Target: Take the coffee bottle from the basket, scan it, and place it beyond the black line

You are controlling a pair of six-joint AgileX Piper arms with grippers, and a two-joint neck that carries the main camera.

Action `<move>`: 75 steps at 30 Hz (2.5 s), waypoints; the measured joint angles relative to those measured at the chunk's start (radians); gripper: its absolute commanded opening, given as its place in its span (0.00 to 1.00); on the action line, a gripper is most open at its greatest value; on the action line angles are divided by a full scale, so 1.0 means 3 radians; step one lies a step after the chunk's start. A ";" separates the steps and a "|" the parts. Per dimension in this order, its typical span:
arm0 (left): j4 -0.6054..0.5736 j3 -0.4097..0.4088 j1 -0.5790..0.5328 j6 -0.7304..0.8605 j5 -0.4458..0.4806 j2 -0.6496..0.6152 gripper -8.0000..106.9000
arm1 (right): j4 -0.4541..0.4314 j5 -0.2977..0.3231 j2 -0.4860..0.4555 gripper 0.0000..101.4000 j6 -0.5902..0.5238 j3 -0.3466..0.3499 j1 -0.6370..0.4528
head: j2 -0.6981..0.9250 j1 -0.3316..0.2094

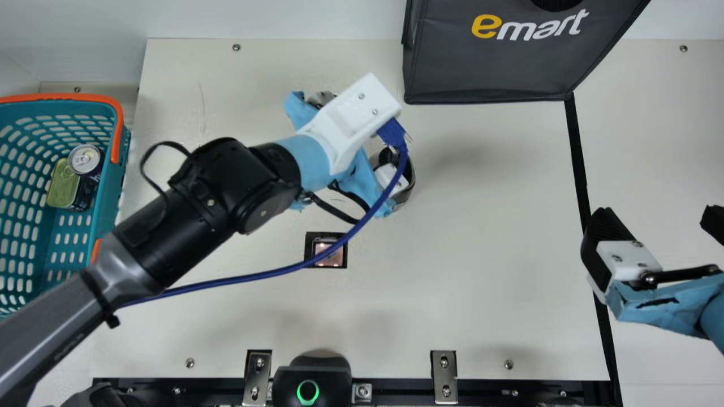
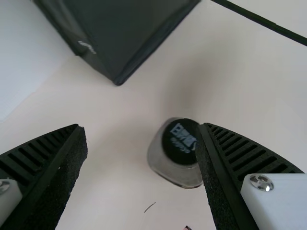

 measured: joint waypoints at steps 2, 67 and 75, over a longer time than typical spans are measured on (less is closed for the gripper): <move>0.0041 -0.0003 0.0043 -0.0107 0.0018 -0.0039 0.85 | 0.0000 0.0000 0.0000 0.90 0.0000 0.0000 0.0000 | 0.0000 0.0005; -0.0417 0.0961 0.2355 0.0225 0.0007 -0.1561 0.85 | 0.0000 0.0000 0.0000 0.90 0.0000 0.0000 0.0000 | -0.0005 0.0000; -0.0436 0.1234 0.2476 0.0165 0.0010 -0.1849 0.85 | 0.0000 0.0000 0.0000 0.90 0.0000 0.0000 0.0000 | 0.0000 0.0005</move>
